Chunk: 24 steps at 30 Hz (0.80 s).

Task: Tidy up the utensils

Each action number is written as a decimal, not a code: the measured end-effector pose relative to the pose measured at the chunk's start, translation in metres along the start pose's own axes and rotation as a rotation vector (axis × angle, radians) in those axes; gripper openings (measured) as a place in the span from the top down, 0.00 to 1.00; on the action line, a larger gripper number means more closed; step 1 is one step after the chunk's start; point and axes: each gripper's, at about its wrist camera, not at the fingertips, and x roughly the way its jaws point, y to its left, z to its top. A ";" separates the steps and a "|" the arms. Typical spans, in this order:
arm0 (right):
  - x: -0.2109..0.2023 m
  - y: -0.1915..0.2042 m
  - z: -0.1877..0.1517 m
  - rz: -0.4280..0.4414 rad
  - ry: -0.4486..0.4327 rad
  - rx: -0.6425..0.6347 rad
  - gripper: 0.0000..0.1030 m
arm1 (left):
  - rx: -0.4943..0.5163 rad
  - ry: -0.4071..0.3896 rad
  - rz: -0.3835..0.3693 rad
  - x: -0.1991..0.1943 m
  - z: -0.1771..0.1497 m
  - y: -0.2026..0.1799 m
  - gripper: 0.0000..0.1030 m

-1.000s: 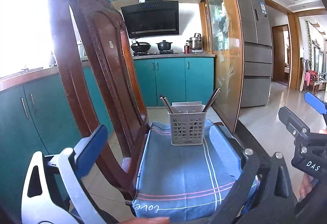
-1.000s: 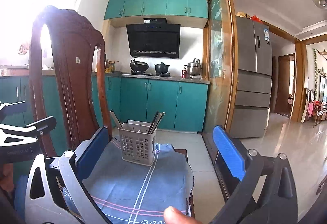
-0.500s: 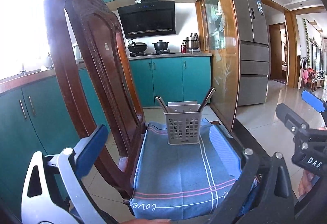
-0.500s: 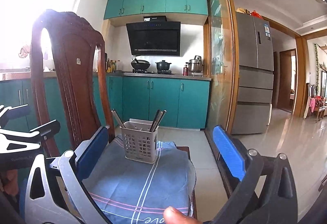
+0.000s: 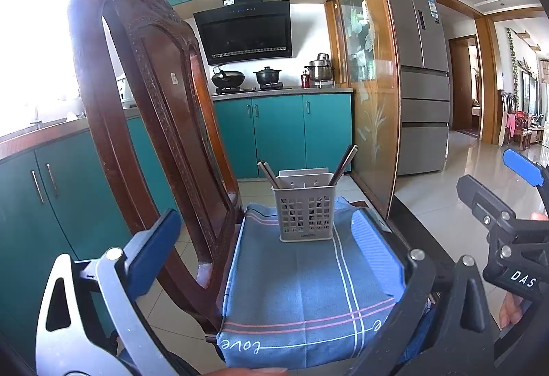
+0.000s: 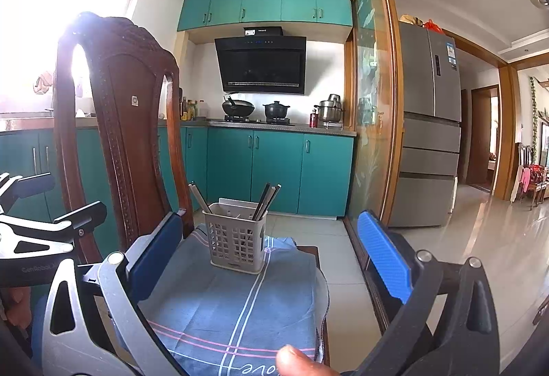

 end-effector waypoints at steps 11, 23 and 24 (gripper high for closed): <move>0.001 0.003 -0.002 0.003 0.001 -0.002 0.03 | 0.009 0.001 -0.002 0.001 -0.001 0.001 0.04; 0.002 0.001 -0.004 0.016 0.009 0.000 0.03 | 0.016 0.002 -0.004 0.001 -0.004 0.002 0.04; 0.002 0.001 -0.005 0.016 0.009 0.000 0.03 | 0.018 0.002 -0.004 0.001 -0.004 0.002 0.04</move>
